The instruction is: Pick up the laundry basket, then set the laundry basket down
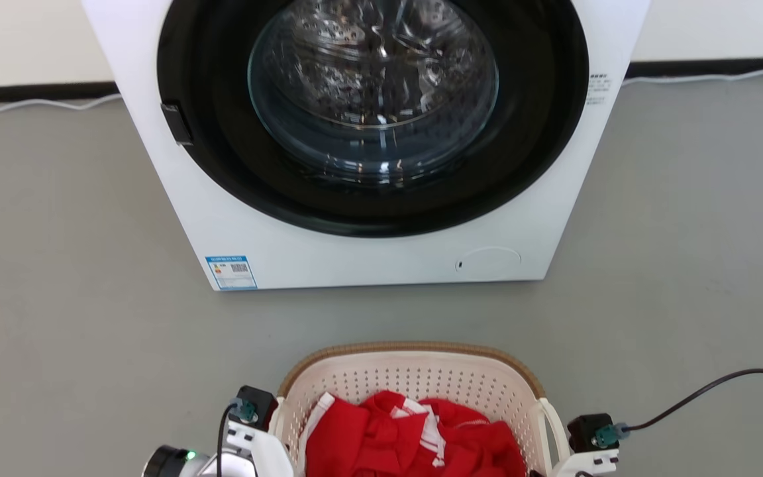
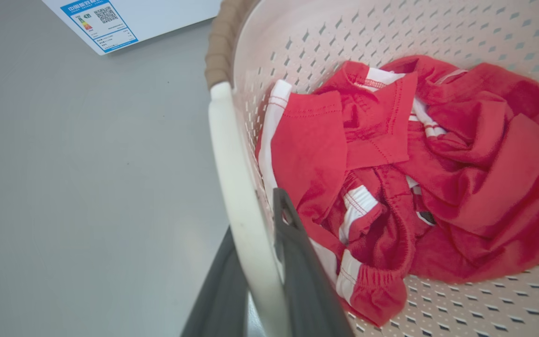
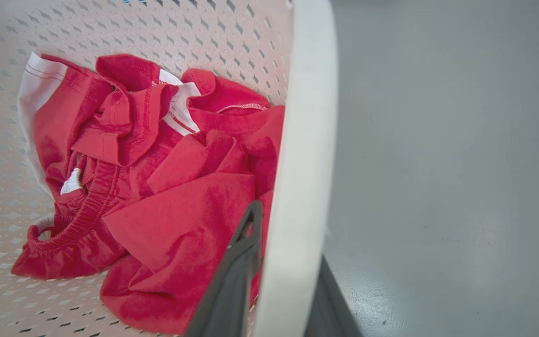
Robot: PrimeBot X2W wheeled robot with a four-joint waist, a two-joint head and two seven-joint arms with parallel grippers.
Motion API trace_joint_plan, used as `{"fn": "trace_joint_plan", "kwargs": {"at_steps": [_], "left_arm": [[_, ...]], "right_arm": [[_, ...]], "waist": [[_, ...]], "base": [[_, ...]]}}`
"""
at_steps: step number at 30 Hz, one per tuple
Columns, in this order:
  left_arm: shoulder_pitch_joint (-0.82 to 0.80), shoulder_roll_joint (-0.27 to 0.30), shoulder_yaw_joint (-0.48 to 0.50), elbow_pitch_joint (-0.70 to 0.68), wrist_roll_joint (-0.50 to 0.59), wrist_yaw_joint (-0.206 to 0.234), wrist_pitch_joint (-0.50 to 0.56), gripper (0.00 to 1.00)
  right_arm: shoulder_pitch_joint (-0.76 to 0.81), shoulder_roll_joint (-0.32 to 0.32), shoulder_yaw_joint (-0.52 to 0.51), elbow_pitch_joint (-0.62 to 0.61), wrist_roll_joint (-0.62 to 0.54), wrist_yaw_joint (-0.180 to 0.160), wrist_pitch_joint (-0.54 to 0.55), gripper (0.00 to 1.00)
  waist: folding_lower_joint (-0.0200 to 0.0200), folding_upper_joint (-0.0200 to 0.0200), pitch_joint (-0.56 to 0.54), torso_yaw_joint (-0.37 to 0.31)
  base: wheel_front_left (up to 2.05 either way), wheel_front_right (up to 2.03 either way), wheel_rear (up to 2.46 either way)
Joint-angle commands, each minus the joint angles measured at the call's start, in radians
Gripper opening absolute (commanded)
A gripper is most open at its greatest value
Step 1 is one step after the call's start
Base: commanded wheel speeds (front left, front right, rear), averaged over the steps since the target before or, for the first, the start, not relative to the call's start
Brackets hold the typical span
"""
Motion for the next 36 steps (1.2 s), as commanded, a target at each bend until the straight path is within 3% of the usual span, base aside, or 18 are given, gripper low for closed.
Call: {"fn": "trace_joint_plan", "kwargs": {"at_steps": [1, 36], "left_arm": [[0.002, -0.001, 0.001, -0.005, -0.002, -0.002, 0.007, 0.00], [0.038, -0.027, -0.054, 0.001, -0.068, -0.002, 0.050, 0.00]], "right_arm": [[-0.004, 0.019, 0.017, -0.019, 0.005, 0.024, -0.007, 0.00], [0.025, 0.019, 0.101, 0.001, 0.104, 0.024, -0.002, 0.00]], "waist": [[0.0001, 0.0000, -0.016, 0.006], [0.0000, 0.0000, -0.068, 0.001]], "base": [[0.00, 0.00, 0.00], [0.00, 0.00, 0.00]]}}
